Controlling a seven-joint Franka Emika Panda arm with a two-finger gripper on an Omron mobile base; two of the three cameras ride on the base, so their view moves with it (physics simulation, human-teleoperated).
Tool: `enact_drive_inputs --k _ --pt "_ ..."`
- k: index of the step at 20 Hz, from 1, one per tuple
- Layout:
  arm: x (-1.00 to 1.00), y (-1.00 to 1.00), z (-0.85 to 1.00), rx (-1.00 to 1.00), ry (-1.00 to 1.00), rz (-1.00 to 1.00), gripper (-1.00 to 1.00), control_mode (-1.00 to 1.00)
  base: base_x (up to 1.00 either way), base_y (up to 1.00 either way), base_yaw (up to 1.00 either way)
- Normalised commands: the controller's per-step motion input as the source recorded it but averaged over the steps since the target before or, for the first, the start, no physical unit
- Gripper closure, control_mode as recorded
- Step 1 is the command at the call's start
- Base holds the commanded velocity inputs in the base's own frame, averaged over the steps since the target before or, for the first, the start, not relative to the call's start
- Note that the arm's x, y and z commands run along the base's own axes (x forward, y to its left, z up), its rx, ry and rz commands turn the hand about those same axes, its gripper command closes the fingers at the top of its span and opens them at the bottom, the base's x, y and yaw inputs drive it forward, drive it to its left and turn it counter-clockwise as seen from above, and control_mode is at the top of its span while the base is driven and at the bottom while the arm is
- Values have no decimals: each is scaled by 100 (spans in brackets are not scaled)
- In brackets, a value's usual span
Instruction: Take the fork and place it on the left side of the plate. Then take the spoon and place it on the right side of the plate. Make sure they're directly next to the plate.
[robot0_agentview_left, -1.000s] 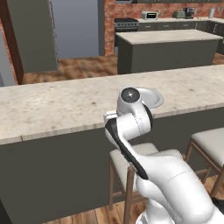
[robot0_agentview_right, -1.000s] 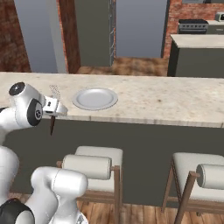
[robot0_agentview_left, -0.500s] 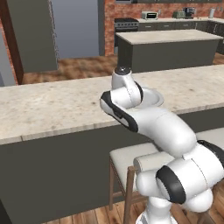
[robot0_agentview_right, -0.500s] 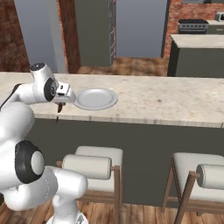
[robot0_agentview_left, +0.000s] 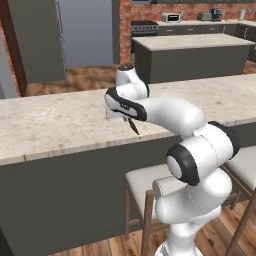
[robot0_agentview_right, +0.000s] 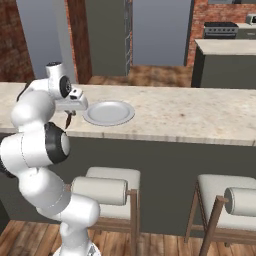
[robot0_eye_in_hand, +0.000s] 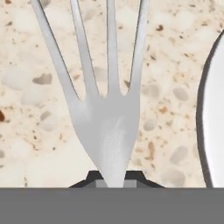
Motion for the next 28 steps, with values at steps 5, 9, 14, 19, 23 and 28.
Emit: enact_drive_inputs --k 5,9,14,19,23,28 --pt "47 7 -14 0 10 0 100 -100 0 0 0" --pt "39 0 -9 0 7 0 100 -100 0 0 0" --pt "24 0 -14 0 2 0 100 -100 0 0 0" --pt "6 3 -29 0 0 0 -100 -100 0 0 0" --pt "0 7 -6 0 0 0 -100 -100 0 0 0" --pt "-20 0 14 0 0 0 -100 -100 0 0 0"
